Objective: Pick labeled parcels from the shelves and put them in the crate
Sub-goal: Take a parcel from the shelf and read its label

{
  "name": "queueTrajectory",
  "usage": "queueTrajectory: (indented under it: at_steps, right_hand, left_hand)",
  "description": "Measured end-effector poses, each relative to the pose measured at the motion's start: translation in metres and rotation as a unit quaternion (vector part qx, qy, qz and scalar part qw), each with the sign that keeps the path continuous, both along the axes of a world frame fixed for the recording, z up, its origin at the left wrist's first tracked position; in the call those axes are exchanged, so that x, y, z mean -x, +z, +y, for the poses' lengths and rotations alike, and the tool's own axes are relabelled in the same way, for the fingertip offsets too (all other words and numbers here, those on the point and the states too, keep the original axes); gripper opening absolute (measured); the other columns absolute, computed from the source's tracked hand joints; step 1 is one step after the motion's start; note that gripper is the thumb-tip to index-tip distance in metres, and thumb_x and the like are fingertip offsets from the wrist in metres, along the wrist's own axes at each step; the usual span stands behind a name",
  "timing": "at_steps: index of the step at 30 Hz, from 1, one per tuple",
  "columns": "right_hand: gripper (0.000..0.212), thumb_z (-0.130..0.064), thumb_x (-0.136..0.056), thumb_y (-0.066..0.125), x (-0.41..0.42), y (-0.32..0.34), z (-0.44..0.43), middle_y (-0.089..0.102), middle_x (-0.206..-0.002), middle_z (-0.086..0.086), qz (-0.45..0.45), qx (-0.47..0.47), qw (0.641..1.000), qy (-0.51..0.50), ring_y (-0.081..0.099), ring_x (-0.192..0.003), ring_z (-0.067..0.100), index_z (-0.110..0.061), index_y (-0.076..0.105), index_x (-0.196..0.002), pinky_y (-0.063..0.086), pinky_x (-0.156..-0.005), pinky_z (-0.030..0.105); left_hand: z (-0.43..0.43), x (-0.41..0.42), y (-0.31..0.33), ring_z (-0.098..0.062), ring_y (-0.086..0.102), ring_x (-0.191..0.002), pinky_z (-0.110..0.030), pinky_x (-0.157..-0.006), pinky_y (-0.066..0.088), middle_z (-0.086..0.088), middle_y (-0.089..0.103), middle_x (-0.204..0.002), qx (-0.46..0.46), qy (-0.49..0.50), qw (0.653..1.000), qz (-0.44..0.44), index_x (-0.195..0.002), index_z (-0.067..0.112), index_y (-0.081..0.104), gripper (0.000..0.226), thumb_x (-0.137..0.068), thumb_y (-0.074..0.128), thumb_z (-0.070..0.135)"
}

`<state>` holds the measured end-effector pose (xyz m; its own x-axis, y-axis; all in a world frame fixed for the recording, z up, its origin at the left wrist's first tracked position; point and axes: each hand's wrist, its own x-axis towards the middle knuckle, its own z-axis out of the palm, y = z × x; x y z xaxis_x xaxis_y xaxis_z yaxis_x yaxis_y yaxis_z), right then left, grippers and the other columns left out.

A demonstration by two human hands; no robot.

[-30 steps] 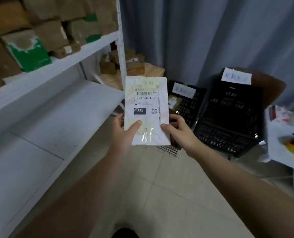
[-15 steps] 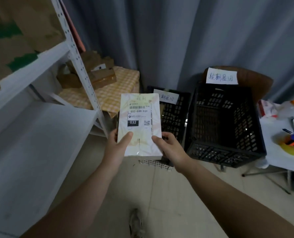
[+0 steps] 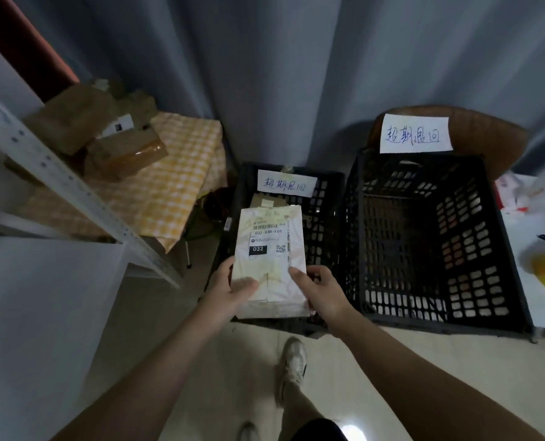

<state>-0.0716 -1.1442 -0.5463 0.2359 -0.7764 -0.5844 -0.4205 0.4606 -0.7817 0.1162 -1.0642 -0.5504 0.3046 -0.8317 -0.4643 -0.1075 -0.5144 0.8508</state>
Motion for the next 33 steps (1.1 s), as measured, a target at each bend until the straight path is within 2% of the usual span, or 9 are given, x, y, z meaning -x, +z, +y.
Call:
queueTrajectory:
  at_steps: [3,6,8,15,18,22,27,31,33]
  right_hand:
    - [0.060,-0.055,-0.087,0.059,-0.010,-0.022,-0.050,0.056,-0.114,0.002,0.017,-0.004,1.000,0.003,0.057,-0.100,0.020,-0.016,0.043,-0.130,0.046,-0.086,0.033]
    - [0.059,-0.055,-0.086,0.060,-0.022,-0.053,-0.095,0.059,-0.111,0.004,0.024,-0.018,1.000,-0.002,0.059,-0.092,0.018,-0.016,0.045,-0.127,0.049,-0.082,0.032]
    - [0.058,-0.056,-0.084,0.062,-0.032,-0.078,-0.120,0.060,-0.112,0.002,0.026,-0.038,0.999,-0.008,0.061,-0.096,0.018,-0.018,0.046,-0.126,0.052,-0.089,0.038]
    - [0.049,-0.042,-0.089,0.062,-0.062,-0.174,-0.172,0.061,-0.113,0.006,0.038,-0.051,0.996,-0.066,0.061,-0.100,0.020,-0.014,0.047,-0.126,0.052,-0.089,0.038]
    - [0.043,-0.038,-0.094,0.055,-0.067,-0.206,-0.180,0.063,-0.108,0.003,0.059,-0.006,0.991,-0.123,0.061,-0.090,0.014,-0.017,0.044,-0.129,0.051,-0.073,0.027]
    - [0.046,-0.043,-0.098,0.044,-0.061,-0.236,-0.179,0.063,-0.115,0.001,0.092,0.104,0.977,-0.163,0.063,-0.102,0.019,-0.022,0.036,-0.138,0.055,-0.083,0.040]
    - [0.060,-0.049,-0.097,0.041,-0.057,-0.271,-0.200,0.037,-0.146,0.010,0.189,0.175,0.966,-0.027,0.053,-0.118,0.027,-0.040,0.011,-0.148,0.053,-0.087,0.047]
    - [0.060,-0.038,-0.091,0.057,-0.057,-0.309,-0.214,0.015,-0.151,0.009,0.229,0.168,0.953,0.105,0.048,-0.124,0.031,-0.043,0.023,-0.141,0.050,-0.096,0.044]
    - [0.059,-0.029,-0.090,0.062,-0.054,-0.327,-0.220,0.022,-0.148,0.004,0.191,0.158,0.964,0.097,0.054,-0.117,0.024,-0.038,0.031,-0.139,0.053,-0.091,0.037]
  left_hand:
    - [-0.049,-0.009,-0.022,-0.013,0.049,-0.122,-0.039,-0.101,0.045,0.004,0.039,-0.143,-0.036,-0.033,0.999,0.004,-0.143,0.038,0.026,0.089,-0.070,0.071,0.059]
    - [-0.094,-0.016,-0.049,0.011,0.053,-0.102,-0.009,-0.082,0.046,0.011,0.044,-0.123,-0.034,-0.045,0.998,0.002,-0.137,0.021,0.035,0.059,-0.088,0.068,0.016]
    - [-0.118,-0.022,-0.068,0.021,0.048,-0.088,-0.001,-0.073,0.039,0.020,0.040,-0.108,-0.041,-0.089,0.995,-0.028,-0.126,0.022,0.036,0.049,-0.088,0.066,0.015]
    - [-0.174,-0.048,-0.164,-0.004,0.032,-0.124,-0.019,-0.099,0.029,0.010,0.028,-0.134,-0.063,-0.113,0.990,-0.049,-0.145,0.021,0.030,0.074,-0.084,0.070,0.030]
    - [-0.193,-0.046,-0.194,-0.004,0.030,-0.125,-0.011,-0.099,0.026,0.005,0.027,-0.138,-0.045,-0.171,0.982,-0.070,-0.145,0.017,0.027,0.081,-0.080,0.074,0.028]
    - [-0.221,-0.032,-0.234,-0.006,0.026,-0.130,-0.009,-0.103,0.022,-0.002,0.022,-0.147,0.013,-0.221,0.967,-0.127,-0.147,0.013,0.025,0.077,-0.084,0.069,0.009]
    - [-0.254,-0.022,-0.272,-0.017,0.031,-0.134,-0.025,-0.109,0.026,-0.007,0.028,-0.150,0.035,-0.236,0.959,-0.155,-0.145,0.011,0.032,0.062,-0.090,0.061,0.010]
    - [-0.266,-0.027,-0.302,-0.020,0.036,-0.133,-0.037,-0.110,0.034,-0.007,0.031,-0.150,0.018,-0.233,0.952,-0.197,-0.142,0.011,0.039,0.050,-0.094,0.053,0.008]
    - [-0.273,-0.030,-0.313,-0.020,0.032,-0.136,-0.032,-0.112,0.029,-0.007,0.027,-0.152,0.015,-0.258,0.941,-0.220,-0.142,0.010,0.039,0.047,-0.095,0.049,0.007]
